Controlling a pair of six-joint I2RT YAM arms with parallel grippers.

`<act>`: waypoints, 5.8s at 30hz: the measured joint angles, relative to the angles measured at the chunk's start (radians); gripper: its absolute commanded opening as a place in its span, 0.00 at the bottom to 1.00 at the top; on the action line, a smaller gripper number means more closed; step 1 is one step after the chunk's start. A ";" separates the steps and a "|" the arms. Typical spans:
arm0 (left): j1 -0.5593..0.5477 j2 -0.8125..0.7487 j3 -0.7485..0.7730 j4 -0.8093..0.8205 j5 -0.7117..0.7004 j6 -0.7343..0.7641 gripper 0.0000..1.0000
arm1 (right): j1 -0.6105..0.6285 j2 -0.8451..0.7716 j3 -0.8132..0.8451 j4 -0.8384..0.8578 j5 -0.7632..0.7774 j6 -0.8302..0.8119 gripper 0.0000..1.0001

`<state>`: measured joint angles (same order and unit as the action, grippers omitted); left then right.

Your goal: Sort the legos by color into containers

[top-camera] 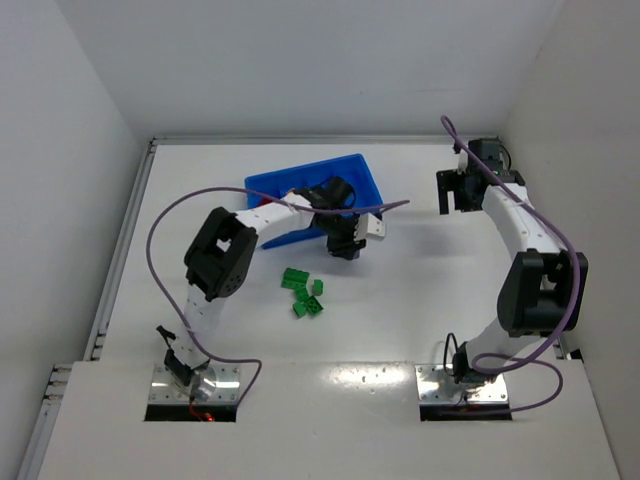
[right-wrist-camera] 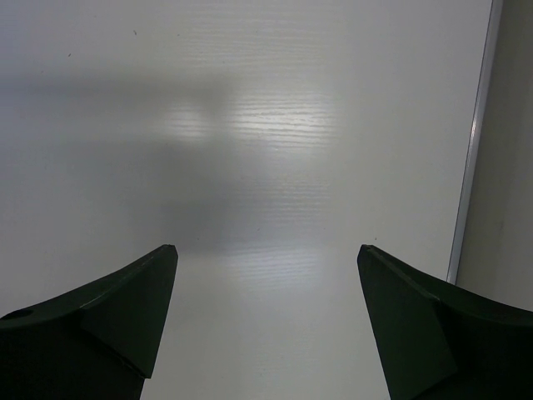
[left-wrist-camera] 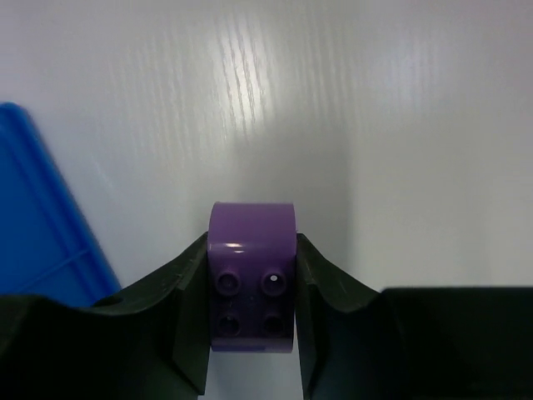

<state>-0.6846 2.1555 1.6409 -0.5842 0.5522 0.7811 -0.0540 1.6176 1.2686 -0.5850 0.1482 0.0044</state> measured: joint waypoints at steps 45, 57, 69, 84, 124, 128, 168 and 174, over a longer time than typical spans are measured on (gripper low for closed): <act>0.233 0.188 0.354 -0.037 -0.018 -0.594 0.10 | 0.089 0.092 0.115 0.007 -0.042 -0.001 0.90; 0.249 0.028 0.061 -0.028 -0.029 -0.481 0.10 | 0.092 0.092 0.115 0.008 -0.026 -0.005 0.90; 0.360 0.026 0.074 -0.060 -0.069 -0.480 0.55 | 0.118 0.101 0.115 0.007 -0.027 -0.005 0.90; 0.394 -0.076 0.026 -0.066 -0.006 -0.441 0.97 | 0.159 0.101 0.115 0.008 -0.025 -0.016 0.90; 0.753 -0.823 -0.493 -0.021 -0.031 -0.846 0.99 | 0.694 0.225 -0.064 -0.204 -0.611 -0.673 0.53; 0.753 -0.823 -0.494 0.004 -0.061 -0.864 0.99 | 0.740 0.285 -0.040 -0.169 -0.586 -0.603 0.53; 0.770 -0.762 -0.497 0.000 -0.158 -0.804 0.99 | 0.857 0.469 0.148 -0.044 -0.515 -0.377 0.11; 0.770 -0.762 -0.500 -0.003 -0.153 -0.781 0.99 | 0.838 0.325 0.084 -0.080 -0.484 -0.390 0.10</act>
<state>0.0853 1.3933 1.1412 -0.5873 0.3996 -0.0002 0.7837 1.9423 1.3521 -0.6655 -0.3355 -0.3855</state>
